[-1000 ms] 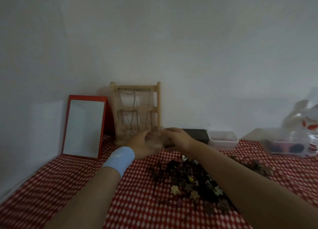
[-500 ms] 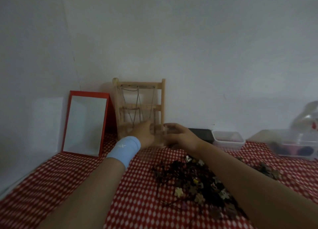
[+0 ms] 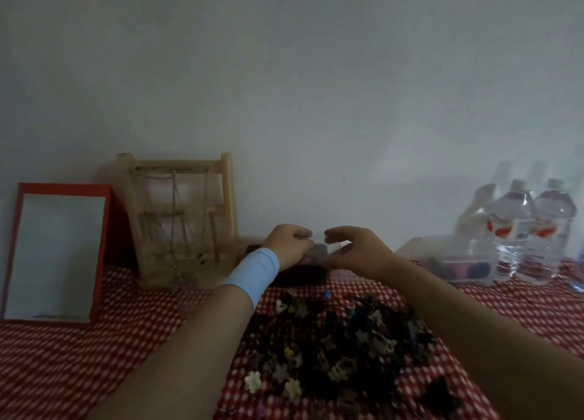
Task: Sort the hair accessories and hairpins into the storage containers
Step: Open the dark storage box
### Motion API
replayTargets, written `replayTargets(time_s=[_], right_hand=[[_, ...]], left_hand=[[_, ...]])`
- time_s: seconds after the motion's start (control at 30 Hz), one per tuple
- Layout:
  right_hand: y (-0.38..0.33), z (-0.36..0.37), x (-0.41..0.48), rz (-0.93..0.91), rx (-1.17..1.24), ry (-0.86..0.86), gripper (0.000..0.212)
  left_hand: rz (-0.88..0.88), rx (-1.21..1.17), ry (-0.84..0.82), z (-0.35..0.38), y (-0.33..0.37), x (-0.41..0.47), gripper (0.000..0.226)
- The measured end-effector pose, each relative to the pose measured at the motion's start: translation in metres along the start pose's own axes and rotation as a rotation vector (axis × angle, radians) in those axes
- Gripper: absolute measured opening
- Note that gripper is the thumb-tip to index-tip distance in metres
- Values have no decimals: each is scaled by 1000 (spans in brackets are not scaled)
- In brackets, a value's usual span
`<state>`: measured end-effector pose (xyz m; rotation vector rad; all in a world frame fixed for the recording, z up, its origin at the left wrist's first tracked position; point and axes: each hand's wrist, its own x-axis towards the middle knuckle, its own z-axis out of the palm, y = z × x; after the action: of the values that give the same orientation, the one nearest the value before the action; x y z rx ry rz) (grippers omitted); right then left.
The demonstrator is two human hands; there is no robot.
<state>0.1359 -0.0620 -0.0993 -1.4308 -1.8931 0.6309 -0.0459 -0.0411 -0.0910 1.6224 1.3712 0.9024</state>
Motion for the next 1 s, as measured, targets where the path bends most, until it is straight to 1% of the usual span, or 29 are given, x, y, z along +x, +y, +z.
replayTargets(time_s=[0.13,0.23,0.3,0.4,0.47,0.53,0.6,0.7,0.77,0.83,0.93,1.0], right_hand=[[33,-21,9,83,-209,28,82],[53,-36,12,142,-324,42,83],[65,-46,10,202,-418,85,80],[81,-57,4,312,-585,132,72],[89,-62,-1,372,-624,136,65],[92,-62,-6,380,-643,142,57],[92,-61,-11,367,-681,133,51],[83,-59,-13,300,-705,109,55],[69,-55,-10,213,-714,115,56],[50,-44,-5,87,-699,105,51],[22,-14,9,-81,-671,-6,41],[9,11,22,-100,-630,-118,32]], left_hand=[[74,139,-64,33,9,20,48],[125,257,-127,53,12,31,51],[149,325,-169,63,10,37,53],[209,503,-201,73,11,43,50],[244,599,-209,81,11,45,49],[268,666,-213,87,9,47,49],[285,706,-212,91,5,48,50],[303,740,-198,86,1,46,52],[309,753,-161,73,-2,44,52],[297,789,-122,55,-8,43,51],[232,871,-58,24,-23,39,47],[167,917,-35,2,-33,34,39]])
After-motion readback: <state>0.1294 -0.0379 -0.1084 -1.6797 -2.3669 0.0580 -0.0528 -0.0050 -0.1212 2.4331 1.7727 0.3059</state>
